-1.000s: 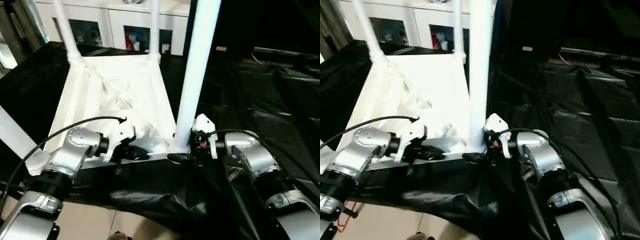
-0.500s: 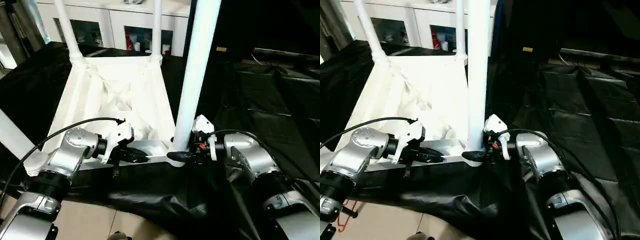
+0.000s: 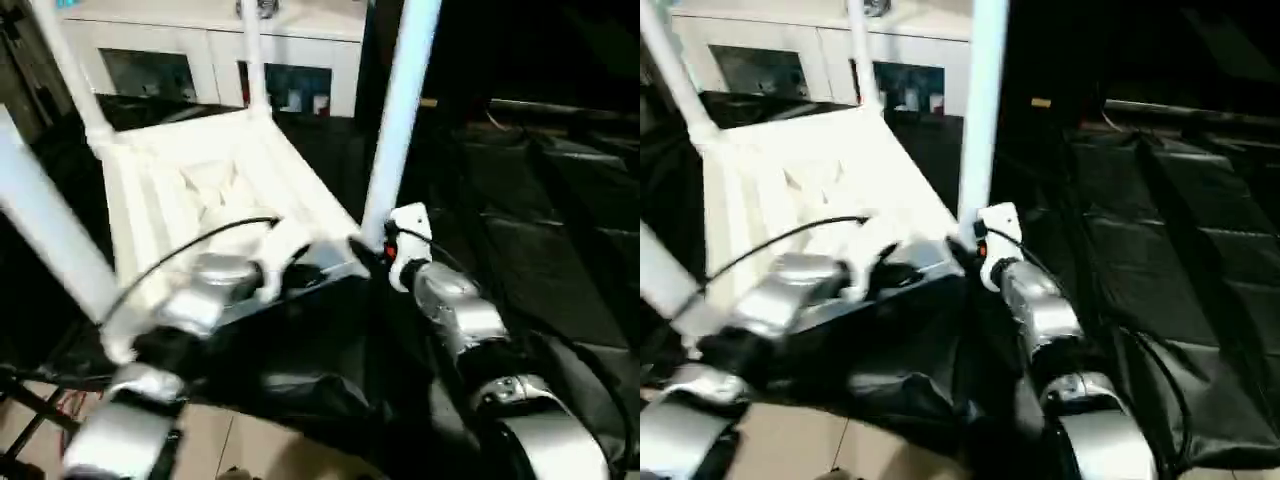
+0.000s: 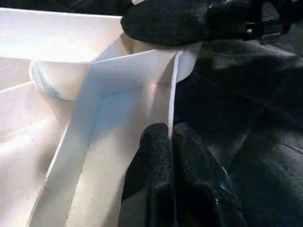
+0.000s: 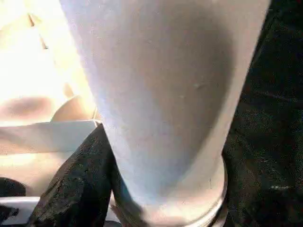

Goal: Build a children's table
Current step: Rotate leg to tighten

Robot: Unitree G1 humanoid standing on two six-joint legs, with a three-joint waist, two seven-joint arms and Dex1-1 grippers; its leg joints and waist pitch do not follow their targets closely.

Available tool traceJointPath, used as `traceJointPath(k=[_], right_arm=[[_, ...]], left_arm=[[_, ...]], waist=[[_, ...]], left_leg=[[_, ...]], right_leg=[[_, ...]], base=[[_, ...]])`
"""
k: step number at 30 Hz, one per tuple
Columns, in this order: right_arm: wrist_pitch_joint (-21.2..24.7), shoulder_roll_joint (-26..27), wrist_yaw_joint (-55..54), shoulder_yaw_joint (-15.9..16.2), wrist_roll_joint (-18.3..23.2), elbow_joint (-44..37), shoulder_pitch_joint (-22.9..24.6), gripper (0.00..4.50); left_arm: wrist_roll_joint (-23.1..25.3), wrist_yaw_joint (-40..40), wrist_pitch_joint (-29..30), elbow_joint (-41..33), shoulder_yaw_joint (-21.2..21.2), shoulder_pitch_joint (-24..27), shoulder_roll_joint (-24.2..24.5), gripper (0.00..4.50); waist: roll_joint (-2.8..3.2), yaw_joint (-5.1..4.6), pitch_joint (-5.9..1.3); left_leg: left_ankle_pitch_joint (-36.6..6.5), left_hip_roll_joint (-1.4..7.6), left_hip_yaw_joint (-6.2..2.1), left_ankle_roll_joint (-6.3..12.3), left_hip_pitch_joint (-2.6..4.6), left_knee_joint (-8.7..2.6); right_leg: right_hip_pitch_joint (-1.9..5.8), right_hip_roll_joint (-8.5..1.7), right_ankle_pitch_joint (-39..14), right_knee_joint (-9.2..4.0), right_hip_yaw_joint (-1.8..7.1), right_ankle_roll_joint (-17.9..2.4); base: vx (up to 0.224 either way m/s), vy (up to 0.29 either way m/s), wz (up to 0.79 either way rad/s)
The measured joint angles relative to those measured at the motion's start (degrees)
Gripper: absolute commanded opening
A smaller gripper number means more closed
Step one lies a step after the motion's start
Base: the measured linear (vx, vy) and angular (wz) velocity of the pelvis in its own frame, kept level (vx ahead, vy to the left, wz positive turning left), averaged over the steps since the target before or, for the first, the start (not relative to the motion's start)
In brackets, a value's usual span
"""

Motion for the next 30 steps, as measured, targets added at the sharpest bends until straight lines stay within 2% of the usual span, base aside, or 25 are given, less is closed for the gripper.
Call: traceJointPath(k=[4,7,13,17,20,26,30], right_arm=[[-0.23,-0.16,1.5,-0.09,-0.17,-0.25,0.07,3.7],[0.04,-1.39,6.58,0.39,-0.22,-1.5,0.72,3.94],[-0.17,-7.37,23.13,6.02,-0.14,-5.91,2.95,3.94],[0.33,-10.39,32.84,8.29,0.15,-7.97,3.1,3.94],[0.32,-13.02,39.62,10.07,0.45,-9.39,3.25,3.94],[0.42,-14.61,45.23,11.25,1.34,-9.72,3.23,3.35],[1.31,-14.62,46.77,11.31,1.62,-9.97,3.24,3.11]], left_arm=[[0.07,-0.52,-0.25,-0.24,-0.13,0.0,0.06,0.0],[-0.15,-3.01,-1.53,-1.05,-0.28,0.67,1.49,0.0],[-1.63,-11.78,-4.03,-3.27,-0.23,2.95,6.36,0.0],[-2.51,-17.55,-6.45,-3.29,-0.92,3.24,8.51,0.0],[-3.2,-21.36,-7.62,-3.32,-1.3,3.48,10.25,0.0],[-3.92,-26.57,-8.41,-3.88,-1.69,3.97,12.21,0.0],[-4.57,-28.14,-8.31,-4.31,-1.78,4.4,12.86,0.0]], waist=[[0.02,-0.03,-0.01],[0.02,-0.03,-0.01],[0.09,0.06,0.03],[0.07,1.38,0.05],[0.01,1.76,0.08],[0.0,1.8,0.09],[0.0,1.81,0.09]], left_leg=[[0.0,0.0,0.0,0.0,-0.01,-0.03],[0.0,0.02,-0.01,0.0,-0.01,-0.16],[0.0,0.21,-0.03,0.0,-0.1,-0.29],[0.0,0.21,0.03,0.0,-0.27,-0.15],[0.0,0.21,0.08,0.0,-0.38,-0.1],[0.0,0.23,0.08,0.01,-0.47,-0.12],[0.0,0.23,0.09,0.01,-0.48,-0.11]], right_leg=[[0.03,0.0,0.01,0.01,0.0,0.0],[-0.03,0.01,0.02,0.09,-0.03,-0.01],[-0.18,0.22,0.02,0.15,-0.06,-0.1],[-0.25,0.19,0.13,0.11,-0.03,-0.28],[-0.27,0.16,0.13,0.09,-0.01,-0.28],[-0.37,0.17,0.12,0.09,-0.03,-0.27],[-0.37,0.17,0.12,0.09,-0.03,-0.27]], base=[[0.0,0.0,0.0],[0.0,0.0,0.0],[0.0,0.0,0.0],[0.0,0.0,0.0],[0.0,0.0,0.0],[0.0,0.0,0.0],[0.0,0.0,0.0]])
